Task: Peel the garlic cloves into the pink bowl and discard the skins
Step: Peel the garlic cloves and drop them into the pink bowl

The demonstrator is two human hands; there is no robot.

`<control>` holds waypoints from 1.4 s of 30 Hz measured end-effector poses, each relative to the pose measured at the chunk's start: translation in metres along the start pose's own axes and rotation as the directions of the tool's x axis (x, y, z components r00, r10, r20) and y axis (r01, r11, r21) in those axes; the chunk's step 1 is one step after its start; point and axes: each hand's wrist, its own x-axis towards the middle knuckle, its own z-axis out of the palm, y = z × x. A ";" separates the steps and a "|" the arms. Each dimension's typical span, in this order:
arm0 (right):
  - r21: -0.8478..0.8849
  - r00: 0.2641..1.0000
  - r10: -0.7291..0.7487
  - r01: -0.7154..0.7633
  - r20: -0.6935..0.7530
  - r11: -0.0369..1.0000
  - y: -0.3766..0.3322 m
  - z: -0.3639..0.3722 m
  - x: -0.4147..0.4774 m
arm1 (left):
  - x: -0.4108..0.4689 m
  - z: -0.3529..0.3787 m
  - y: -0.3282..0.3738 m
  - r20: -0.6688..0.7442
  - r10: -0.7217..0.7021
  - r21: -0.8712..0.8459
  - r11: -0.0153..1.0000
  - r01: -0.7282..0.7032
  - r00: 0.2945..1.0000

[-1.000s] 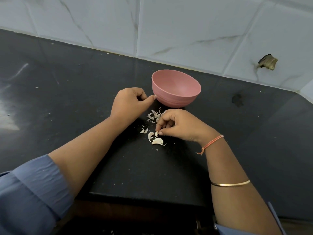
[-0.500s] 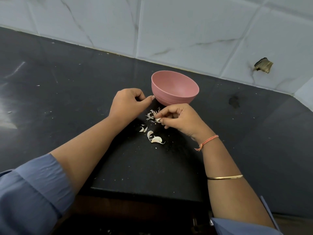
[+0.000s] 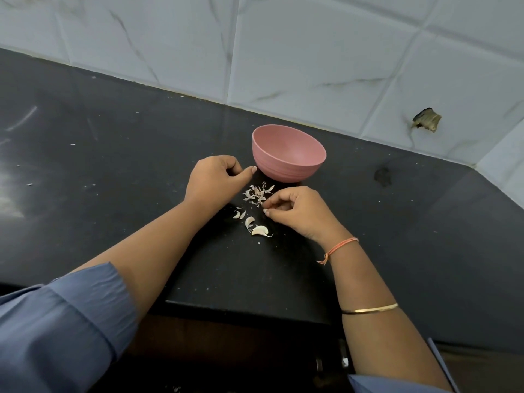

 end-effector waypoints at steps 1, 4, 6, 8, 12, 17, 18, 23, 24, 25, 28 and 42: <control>-0.017 1.000 -0.007 0.007 0.008 1.000 -0.001 0.000 0.000 | -0.001 0.000 0.000 0.001 0.000 0.003 1.000 0.000 1.000; -0.098 0.999 -0.042 0.042 0.008 0.994 -0.004 0.003 0.002 | -0.005 -0.002 0.001 -0.001 -0.009 0.008 1.000 0.009 1.000; -0.150 0.998 -0.064 0.062 -0.009 0.987 -0.004 0.005 0.004 | -0.010 -0.003 0.002 -0.003 -0.005 0.006 1.000 0.005 1.000; -0.162 0.996 -0.078 0.071 -0.038 0.984 -0.005 0.008 0.003 | -0.015 -0.005 0.003 0.000 -0.002 0.008 1.000 0.002 1.000; -0.081 0.992 -0.064 0.055 -0.108 0.995 -0.005 0.006 -0.001 | -0.017 -0.008 0.001 -0.007 -0.034 0.002 0.999 0.034 0.999; -0.056 0.984 -0.097 0.089 -0.153 0.994 -0.013 -0.007 -0.004 | -0.016 -0.007 0.001 0.003 -0.039 0.009 0.999 0.039 0.999; -0.045 0.968 -0.140 0.134 -0.206 0.990 -0.019 -0.011 -0.005 | -0.016 -0.007 0.000 0.003 -0.041 0.007 0.999 0.041 0.999; -0.212 0.831 -0.365 0.301 -0.421 0.930 -0.032 -0.011 -0.004 | -0.013 -0.008 -0.001 0.003 -0.044 -0.008 0.999 0.044 0.999; -0.333 0.914 -0.313 0.220 -0.257 0.917 -0.029 -0.003 -0.002 | -0.013 -0.008 -0.001 0.001 -0.044 0.001 0.999 0.044 0.999; -0.447 0.978 -0.194 0.138 -0.082 0.884 -0.023 0.005 -0.001 | -0.013 -0.008 0.000 -0.002 -0.041 0.008 0.999 0.041 0.999; -0.421 0.997 -0.065 0.047 -0.030 0.906 -0.013 0.003 0.004 | -0.014 -0.008 0.002 -0.009 -0.014 -0.038 0.999 0.014 1.000; 0.609 0.994 0.045 0.023 -0.096 0.793 -0.006 -0.004 0.013 | -0.017 -0.010 0.010 0.207 0.164 -0.233 0.966 -0.114 0.964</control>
